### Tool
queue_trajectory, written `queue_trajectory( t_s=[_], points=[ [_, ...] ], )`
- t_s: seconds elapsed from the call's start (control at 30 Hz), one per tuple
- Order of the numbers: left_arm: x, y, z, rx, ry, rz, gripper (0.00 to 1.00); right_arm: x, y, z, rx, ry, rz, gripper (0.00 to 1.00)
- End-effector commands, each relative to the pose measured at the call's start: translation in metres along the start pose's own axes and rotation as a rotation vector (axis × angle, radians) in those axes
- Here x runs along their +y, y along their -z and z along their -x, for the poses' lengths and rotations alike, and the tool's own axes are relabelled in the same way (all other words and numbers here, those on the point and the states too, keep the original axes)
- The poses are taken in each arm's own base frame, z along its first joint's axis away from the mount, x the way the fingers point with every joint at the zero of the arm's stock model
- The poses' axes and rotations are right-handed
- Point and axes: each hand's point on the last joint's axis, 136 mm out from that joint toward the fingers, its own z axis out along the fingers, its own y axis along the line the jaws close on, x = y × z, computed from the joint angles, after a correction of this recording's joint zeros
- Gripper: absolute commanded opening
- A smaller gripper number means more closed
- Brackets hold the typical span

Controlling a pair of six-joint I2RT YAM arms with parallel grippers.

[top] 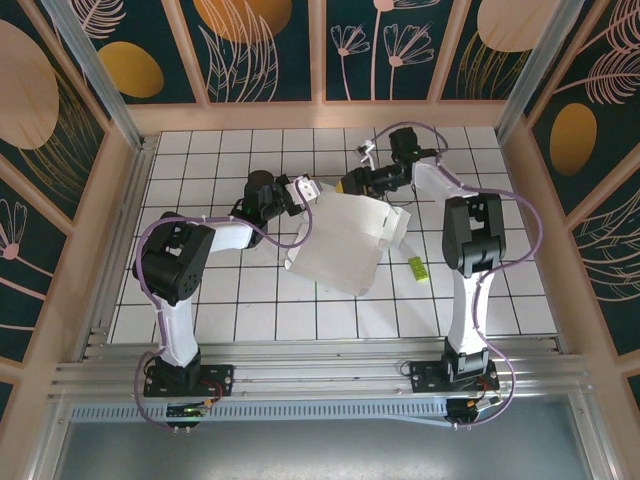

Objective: Fold the paper box

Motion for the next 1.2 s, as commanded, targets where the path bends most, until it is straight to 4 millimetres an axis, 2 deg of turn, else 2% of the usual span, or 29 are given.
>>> queue_trajectory(
  t_s=[0.0,0.17,0.43,0.83,0.93,1.07,1.17],
  points=[
    [0.006,-0.004,0.012,-0.057,-0.058,0.021,0.0,0.023,0.029,0.02,-0.096,0.032,0.038,0.7],
    [0.004,-0.005,0.014,-0.067,-0.065,0.013,0.0,0.012,0.038,0.014,-0.131,-0.013,0.032,0.62],
    [0.001,-0.007,0.014,-0.068,-0.067,0.008,0.0,-0.011,0.027,-0.002,-0.09,-0.08,-0.019,0.52],
    [0.0,-0.008,0.015,-0.077,-0.067,0.009,0.01,-0.017,0.003,-0.019,-0.046,-0.091,-0.034,0.37],
    [-0.001,-0.007,0.015,-0.078,-0.064,0.006,0.07,-0.019,-0.002,-0.023,-0.036,-0.09,-0.052,0.36],
    [-0.003,-0.003,0.015,-0.085,-0.047,0.01,0.31,-0.028,-0.005,-0.027,-0.021,-0.089,-0.112,0.35],
    [-0.004,0.006,0.023,-0.103,-0.017,0.011,0.37,-0.03,-0.005,-0.028,-0.022,-0.089,-0.126,0.35]
  ],
)
